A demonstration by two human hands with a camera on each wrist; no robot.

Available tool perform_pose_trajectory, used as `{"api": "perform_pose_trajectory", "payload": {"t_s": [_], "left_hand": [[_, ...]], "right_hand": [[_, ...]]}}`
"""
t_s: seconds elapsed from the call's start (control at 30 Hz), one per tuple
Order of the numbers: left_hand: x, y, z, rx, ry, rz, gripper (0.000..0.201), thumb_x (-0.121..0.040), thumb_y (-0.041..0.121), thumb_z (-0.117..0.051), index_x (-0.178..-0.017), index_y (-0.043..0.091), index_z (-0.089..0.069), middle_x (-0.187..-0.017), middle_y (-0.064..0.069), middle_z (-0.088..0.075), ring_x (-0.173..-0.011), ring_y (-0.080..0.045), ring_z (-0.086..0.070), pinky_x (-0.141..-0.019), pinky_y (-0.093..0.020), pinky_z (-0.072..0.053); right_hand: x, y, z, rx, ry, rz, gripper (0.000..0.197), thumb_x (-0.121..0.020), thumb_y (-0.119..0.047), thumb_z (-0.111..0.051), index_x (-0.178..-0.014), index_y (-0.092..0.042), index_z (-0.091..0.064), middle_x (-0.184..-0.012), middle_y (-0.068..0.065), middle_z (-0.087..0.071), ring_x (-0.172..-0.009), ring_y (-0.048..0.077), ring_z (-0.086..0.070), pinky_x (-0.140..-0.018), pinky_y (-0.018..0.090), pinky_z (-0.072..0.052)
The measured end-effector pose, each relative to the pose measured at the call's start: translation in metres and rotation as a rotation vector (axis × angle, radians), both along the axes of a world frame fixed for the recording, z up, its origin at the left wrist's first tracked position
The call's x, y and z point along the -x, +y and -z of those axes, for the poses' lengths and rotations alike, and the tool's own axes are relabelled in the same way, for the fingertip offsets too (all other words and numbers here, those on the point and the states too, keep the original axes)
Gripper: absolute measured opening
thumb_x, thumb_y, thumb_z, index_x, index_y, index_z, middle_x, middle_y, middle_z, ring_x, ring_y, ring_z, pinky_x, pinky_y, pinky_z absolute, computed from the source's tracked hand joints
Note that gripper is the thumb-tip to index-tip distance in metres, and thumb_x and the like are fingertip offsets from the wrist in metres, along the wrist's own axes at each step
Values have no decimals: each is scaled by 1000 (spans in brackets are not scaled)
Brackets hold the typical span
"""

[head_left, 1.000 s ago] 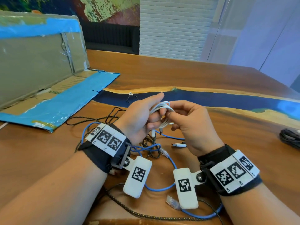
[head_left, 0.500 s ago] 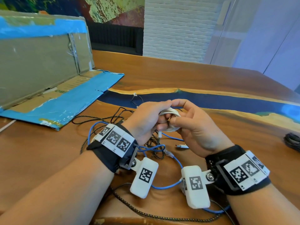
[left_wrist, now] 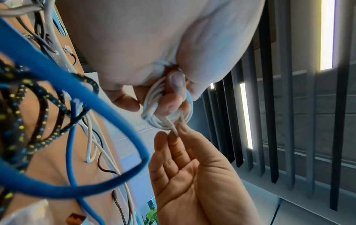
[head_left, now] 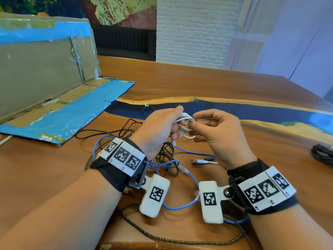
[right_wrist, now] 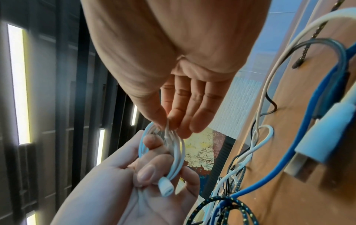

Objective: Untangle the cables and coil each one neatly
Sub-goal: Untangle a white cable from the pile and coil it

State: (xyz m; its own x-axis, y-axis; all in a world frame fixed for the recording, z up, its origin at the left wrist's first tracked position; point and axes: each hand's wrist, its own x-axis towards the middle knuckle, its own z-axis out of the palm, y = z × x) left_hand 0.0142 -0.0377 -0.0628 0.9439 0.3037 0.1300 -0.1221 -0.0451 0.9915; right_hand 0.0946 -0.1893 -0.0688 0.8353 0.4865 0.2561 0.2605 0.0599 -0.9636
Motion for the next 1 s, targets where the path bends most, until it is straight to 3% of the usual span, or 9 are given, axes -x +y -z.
{"api": "perform_pose_trajectory", "payload": {"t_s": [0.1,0.23,0.33,0.43,0.5,0.6,0.77,0.87,1.0], "left_hand": [[-4,3,5,42,2,-43,26,-107,29,-51,-91,8,-54,-55,5,-32,-53,-16,-35,-74,-37,-46],[-6,7,9,28,28,-47,19,-104,24,-58,-108,6,-61,-62,6,-36,-56,-12,-37,-62,-28,-40],[-5,9,7,0,2,-19,28,-104,24,-56,-115,-1,-64,-60,5,-36,-57,-13,-36,-60,-25,-38],[-3,9,4,-15,-12,13,26,-105,25,-55,-113,3,-67,-62,2,-34,-57,-14,-31,-57,-24,-34],[-2,8,4,-33,-20,36,24,-106,24,-53,-106,8,-71,-63,1,-33,-56,-14,-27,-54,-23,-31],[-3,8,5,-87,-10,51,29,-107,26,-50,-97,10,-72,-60,1,-31,-53,-14,-26,-50,-21,-31],[-2,10,3,-20,18,109,36,-109,23,-46,-104,-5,-68,-57,2,-24,-53,-14,-18,-47,-20,-25],[1,12,-1,90,23,155,34,-110,20,-43,-100,-2,-67,-56,3,-26,-49,-10,-19,-46,-19,-21],[4,12,-4,233,-23,216,41,-110,21,-41,-91,7,-74,-54,6,-29,-46,-7,-21,-51,-24,-14]], "right_hand": [[-2,1,-1,-60,114,-98,12,-93,-1,-68,-100,-10,-67,-77,9,-75,-70,22,-68,-64,32,-51],[-4,-2,-7,-215,337,-206,18,-101,5,-48,-107,-9,-58,-56,2,-49,-59,18,-57,-64,33,-51],[-3,-5,-12,-239,351,-238,21,-103,0,-48,-116,-9,-62,-62,5,-52,-55,18,-57,-57,29,-52],[-6,-8,-14,-247,286,-229,22,-104,-3,-48,-112,-12,-66,-65,5,-52,-46,15,-41,-46,27,-32],[-7,-9,-15,-256,250,-233,24,-103,-1,-47,-108,-13,-67,-65,5,-49,-43,12,-26,-47,29,-17],[-6,-12,-16,-255,202,-241,29,-103,0,-47,-105,-16,-70,-66,5,-47,-46,15,-15,-49,32,-12],[-12,-13,-13,-207,136,-217,29,-104,-1,-47,-103,-18,-71,-67,5,-50,-43,11,-23,-47,29,-16],[-17,-15,-11,-77,-4,-191,27,-104,-2,-50,-101,-15,-73,-70,6,-61,-47,14,-36,-47,24,-31],[-15,-16,-10,103,-193,-165,21,-98,2,-60,-100,-13,-75,-87,5,-79,-79,17,-71,-73,25,-56]]}}
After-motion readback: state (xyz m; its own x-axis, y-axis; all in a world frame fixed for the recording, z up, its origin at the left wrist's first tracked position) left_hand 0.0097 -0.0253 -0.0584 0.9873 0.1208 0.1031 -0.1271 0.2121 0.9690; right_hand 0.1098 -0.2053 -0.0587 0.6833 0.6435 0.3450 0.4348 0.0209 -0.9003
